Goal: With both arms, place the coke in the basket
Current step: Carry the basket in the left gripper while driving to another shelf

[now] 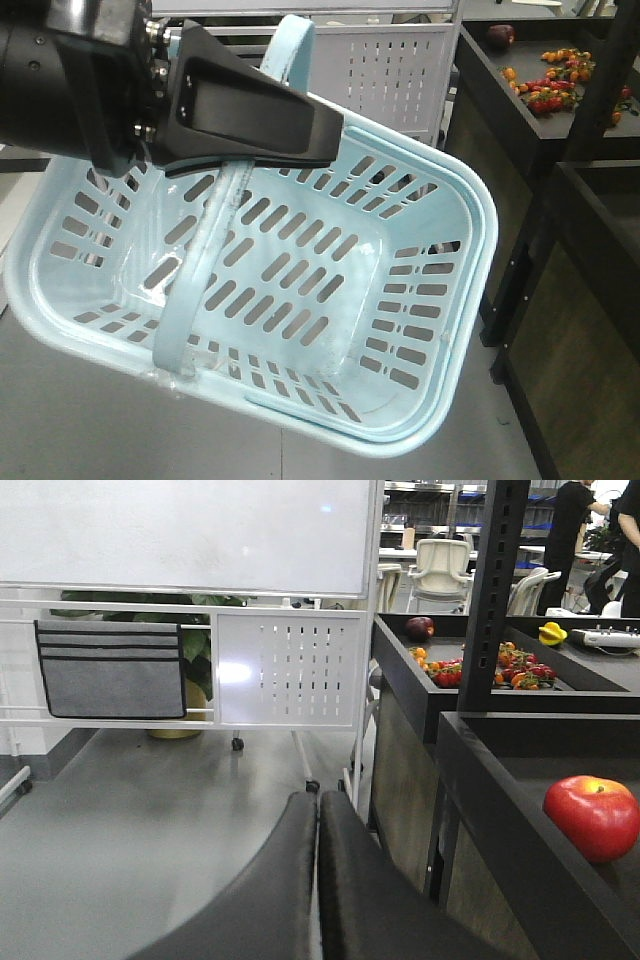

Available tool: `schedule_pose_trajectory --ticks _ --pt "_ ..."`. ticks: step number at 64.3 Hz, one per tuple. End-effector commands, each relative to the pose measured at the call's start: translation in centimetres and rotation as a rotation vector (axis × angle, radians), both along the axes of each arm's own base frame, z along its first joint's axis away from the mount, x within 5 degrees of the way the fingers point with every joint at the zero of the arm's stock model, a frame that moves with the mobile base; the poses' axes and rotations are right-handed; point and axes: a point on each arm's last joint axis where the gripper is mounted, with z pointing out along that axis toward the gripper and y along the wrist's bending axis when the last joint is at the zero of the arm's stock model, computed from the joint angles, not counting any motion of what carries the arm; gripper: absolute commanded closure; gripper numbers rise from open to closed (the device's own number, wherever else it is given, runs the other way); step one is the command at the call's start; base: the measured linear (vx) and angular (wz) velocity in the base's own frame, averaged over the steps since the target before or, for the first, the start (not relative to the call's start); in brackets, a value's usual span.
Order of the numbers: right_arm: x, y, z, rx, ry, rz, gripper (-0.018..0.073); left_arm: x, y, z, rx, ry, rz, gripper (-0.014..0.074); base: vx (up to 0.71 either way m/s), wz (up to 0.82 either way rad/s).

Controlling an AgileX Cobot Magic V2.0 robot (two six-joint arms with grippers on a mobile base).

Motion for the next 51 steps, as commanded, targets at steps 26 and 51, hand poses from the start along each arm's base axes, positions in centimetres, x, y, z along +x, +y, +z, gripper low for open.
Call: schedule_pose_trajectory --ticks 26,51 --pt "-0.07 -0.02 0.45 -0.016 -0.077 -0.003 0.0564 -1.08 0.24 2.18 -0.114 -0.028 0.0 0.0603 0.18 0.02" --pt "-0.07 -0.02 0.45 -0.016 -0.077 -0.003 0.0564 -1.08 0.24 2.18 -0.114 -0.028 0.0 0.0603 0.19 0.15"
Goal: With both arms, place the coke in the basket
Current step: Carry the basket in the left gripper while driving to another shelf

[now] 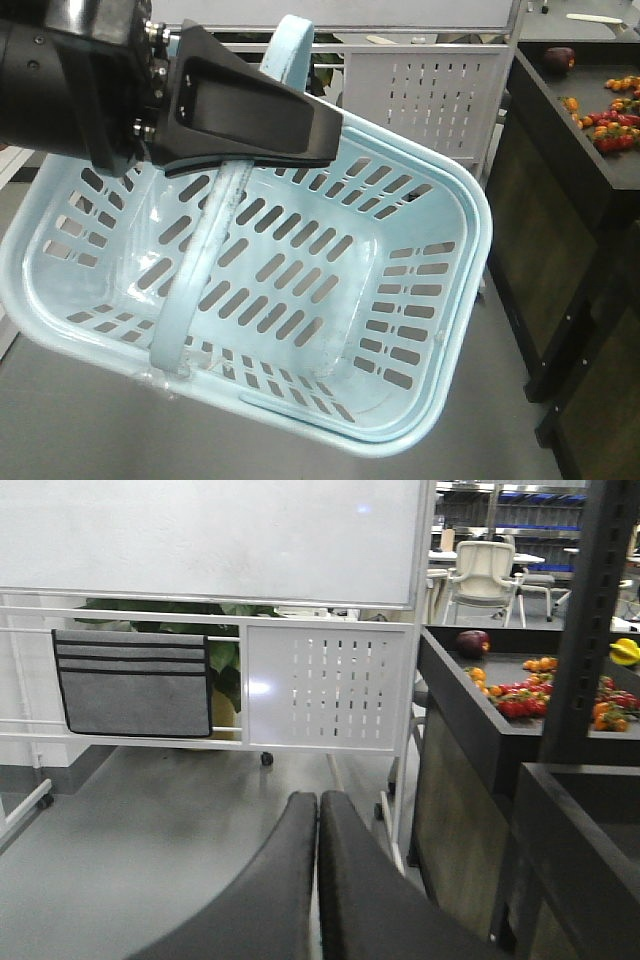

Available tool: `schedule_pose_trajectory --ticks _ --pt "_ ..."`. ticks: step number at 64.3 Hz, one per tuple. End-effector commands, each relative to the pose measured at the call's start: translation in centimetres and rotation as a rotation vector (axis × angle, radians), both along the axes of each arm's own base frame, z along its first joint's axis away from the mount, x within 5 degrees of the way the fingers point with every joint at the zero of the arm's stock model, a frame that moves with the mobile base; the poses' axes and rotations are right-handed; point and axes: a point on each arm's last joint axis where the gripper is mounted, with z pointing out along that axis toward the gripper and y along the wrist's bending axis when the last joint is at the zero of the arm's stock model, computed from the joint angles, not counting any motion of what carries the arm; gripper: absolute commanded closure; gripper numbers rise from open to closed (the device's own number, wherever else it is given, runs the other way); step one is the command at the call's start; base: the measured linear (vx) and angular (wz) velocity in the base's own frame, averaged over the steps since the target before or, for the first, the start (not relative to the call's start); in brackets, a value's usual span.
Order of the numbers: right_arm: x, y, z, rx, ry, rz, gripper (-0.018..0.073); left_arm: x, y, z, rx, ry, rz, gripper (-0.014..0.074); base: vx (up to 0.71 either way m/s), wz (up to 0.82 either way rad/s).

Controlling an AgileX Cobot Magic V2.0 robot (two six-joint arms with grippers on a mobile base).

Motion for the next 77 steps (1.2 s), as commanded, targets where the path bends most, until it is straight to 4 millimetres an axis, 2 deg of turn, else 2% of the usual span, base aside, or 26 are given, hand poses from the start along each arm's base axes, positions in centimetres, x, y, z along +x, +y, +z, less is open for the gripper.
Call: schedule_pose_trajectory --ticks 1,77 --pt "-0.07 -0.02 0.45 -0.016 -0.077 -0.003 0.0564 -1.08 0.24 2.18 -0.114 -0.028 0.0 0.0603 0.19 0.16" --pt "-0.07 -0.02 0.45 -0.016 -0.077 -0.003 0.0564 -1.08 0.24 2.18 -0.114 -0.028 0.0 0.0603 0.23 0.02"
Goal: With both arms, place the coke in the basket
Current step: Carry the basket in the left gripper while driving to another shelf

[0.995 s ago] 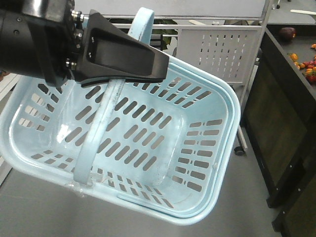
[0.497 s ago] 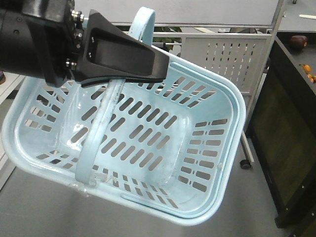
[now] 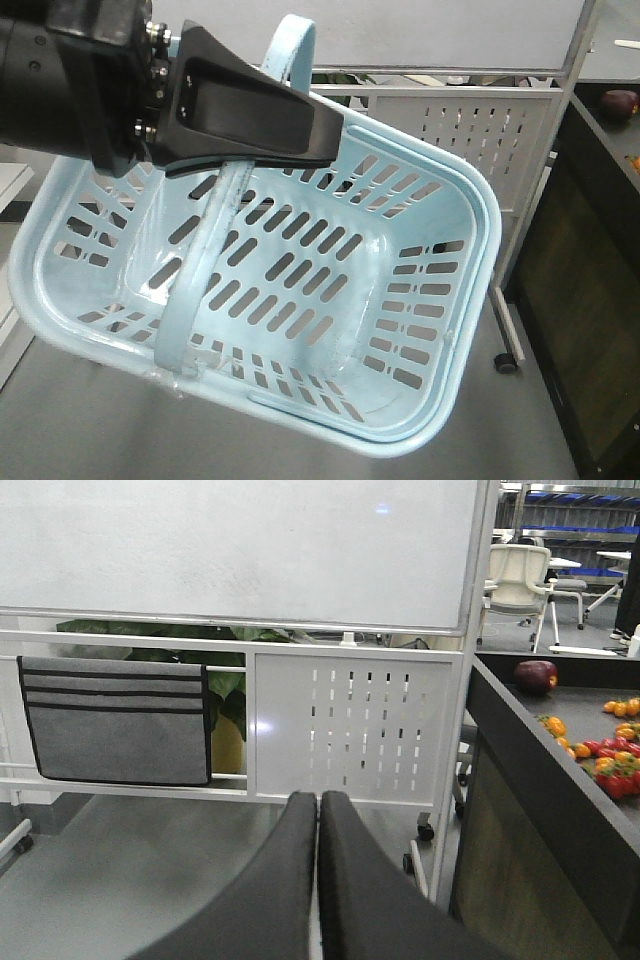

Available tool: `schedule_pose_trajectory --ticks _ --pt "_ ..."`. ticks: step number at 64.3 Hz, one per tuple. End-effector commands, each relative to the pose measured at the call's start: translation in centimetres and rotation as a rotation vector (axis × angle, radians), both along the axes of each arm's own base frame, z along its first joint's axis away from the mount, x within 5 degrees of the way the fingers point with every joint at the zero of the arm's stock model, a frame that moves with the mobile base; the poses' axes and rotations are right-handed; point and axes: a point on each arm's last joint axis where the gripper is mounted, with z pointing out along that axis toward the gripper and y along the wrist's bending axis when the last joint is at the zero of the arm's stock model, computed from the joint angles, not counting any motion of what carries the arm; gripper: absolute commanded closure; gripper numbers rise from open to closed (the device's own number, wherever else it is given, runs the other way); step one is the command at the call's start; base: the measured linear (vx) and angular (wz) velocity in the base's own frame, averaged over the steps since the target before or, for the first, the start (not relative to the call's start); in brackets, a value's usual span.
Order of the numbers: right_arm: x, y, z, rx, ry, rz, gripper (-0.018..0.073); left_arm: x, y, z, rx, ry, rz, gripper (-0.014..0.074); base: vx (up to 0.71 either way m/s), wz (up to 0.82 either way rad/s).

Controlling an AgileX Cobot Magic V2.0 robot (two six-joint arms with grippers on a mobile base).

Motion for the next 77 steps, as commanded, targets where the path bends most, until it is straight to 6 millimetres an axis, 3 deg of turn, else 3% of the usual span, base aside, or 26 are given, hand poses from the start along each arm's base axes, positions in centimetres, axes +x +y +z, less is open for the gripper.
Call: schedule_pose_trajectory --ticks 1,33,77 --pt "-0.07 -0.02 0.45 -0.016 -0.077 -0.003 0.0564 -1.08 0.24 2.18 -0.114 -0.028 0.0 0.0603 0.22 0.06" --pt "-0.07 -0.01 0.44 -0.016 -0.076 -0.003 0.0564 -1.08 0.24 2.18 -0.114 -0.028 0.0 0.0603 0.21 0.2" --pt "-0.07 -0.01 0.44 -0.016 -0.076 -0.003 0.0564 -1.08 0.24 2.18 -0.114 -0.028 0.0 0.0603 0.18 0.41"
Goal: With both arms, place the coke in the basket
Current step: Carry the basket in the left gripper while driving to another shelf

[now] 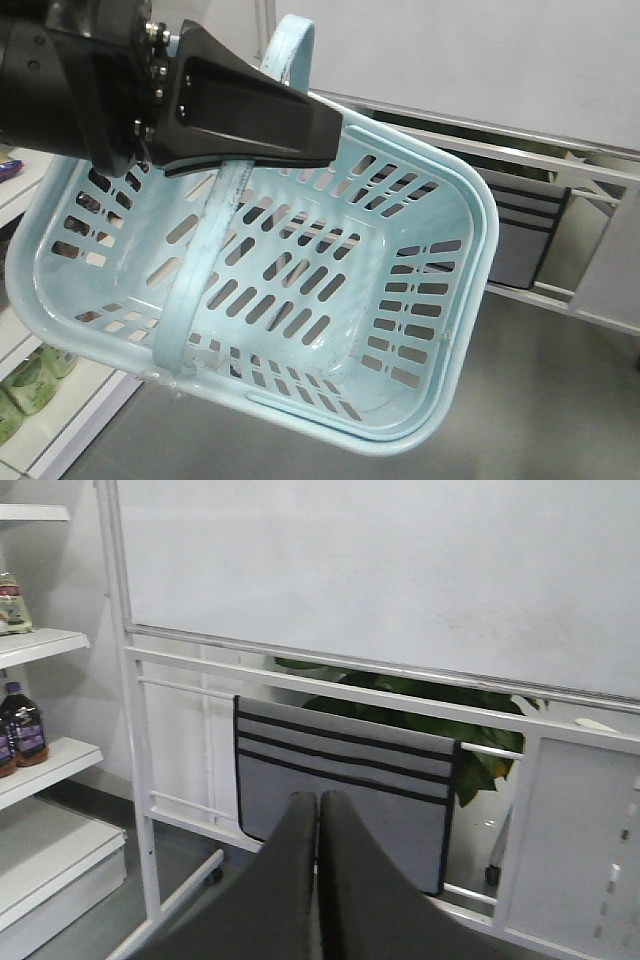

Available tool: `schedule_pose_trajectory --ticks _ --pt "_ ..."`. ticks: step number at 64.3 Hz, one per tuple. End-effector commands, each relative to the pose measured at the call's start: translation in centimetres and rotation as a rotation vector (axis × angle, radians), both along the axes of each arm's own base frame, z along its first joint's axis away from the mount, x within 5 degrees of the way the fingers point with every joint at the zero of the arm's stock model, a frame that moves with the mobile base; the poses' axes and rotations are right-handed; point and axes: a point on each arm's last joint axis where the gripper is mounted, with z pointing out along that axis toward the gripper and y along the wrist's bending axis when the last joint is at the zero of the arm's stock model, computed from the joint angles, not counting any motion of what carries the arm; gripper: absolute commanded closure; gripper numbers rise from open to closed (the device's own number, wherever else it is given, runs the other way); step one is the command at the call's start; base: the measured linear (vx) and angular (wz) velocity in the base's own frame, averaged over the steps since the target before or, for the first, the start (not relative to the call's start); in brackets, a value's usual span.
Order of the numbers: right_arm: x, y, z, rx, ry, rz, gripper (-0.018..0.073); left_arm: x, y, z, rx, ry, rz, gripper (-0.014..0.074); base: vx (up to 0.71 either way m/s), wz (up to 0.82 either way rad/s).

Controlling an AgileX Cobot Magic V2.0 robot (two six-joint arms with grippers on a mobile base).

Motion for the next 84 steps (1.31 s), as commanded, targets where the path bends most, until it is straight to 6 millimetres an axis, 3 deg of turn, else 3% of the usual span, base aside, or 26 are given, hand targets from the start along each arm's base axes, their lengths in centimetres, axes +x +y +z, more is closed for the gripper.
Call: schedule_pose_trajectory --ticks 1,84 --pt "-0.07 -0.01 0.44 -0.016 -0.076 -0.003 0.0564 -1.08 0.24 2.18 -0.114 -0.028 0.0 0.0603 0.14 0.44" --pt "-0.07 -0.01 0.44 -0.016 -0.076 -0.003 0.0564 -1.08 0.24 2.18 -0.114 -0.028 0.0 0.0603 0.1 0.38"
